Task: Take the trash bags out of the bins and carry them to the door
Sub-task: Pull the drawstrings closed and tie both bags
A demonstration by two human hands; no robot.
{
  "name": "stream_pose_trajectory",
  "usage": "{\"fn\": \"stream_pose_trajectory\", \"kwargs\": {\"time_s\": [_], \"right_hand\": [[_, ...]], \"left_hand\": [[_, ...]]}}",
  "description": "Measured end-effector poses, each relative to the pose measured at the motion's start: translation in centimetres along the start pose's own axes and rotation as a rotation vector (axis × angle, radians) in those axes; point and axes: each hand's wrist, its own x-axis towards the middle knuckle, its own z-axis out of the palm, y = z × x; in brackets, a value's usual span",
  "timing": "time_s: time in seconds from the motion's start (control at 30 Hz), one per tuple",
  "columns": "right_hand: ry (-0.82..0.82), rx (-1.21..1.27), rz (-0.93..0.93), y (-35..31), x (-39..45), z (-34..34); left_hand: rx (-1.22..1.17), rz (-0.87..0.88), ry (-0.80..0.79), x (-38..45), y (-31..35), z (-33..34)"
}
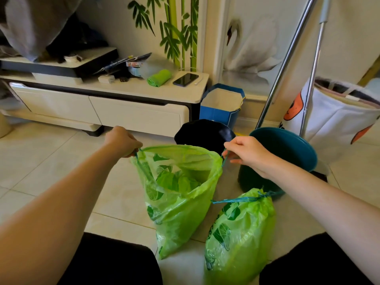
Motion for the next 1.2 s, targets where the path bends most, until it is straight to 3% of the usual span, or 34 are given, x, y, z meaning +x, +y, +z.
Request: {"fn": "stream_pose_trajectory", "kwargs": {"time_s": [0.1,0.2,0.4,0.6,0.83,1.2], "right_hand": [[0.004,0.078,-0.113,-1.9,-1.2,-0.2],[-0.011,0.084,-0.183,-2.0,-2.5,-0.8],[0.056,0.095,-0.159,-1.5,-2.9,-2.0],[0.059,0.158,-0.197,-4.4,-2.3,-0.4],[0.113,0.240,-0.465,-9.5,-3.5,0.4],[0.191,0.225,-0.494,-10.2,-3.2,1.1]], "left_hand": [[-0.216,0.052,0.020,-0.7,1.0,0.0],[-0.280,0.167,0.000,-1.4,2.4,0.4],[-0.420,0.283,-0.113,-2.9,5.2,1.3],[-0.524,0.380,-0.034,-4.4,7.5,1.1],[-0.785,0.540,0.039,-6.4,9.6,-0.7],[-0.731,0.577,0.000,-7.3,10.2,0.4]]}}
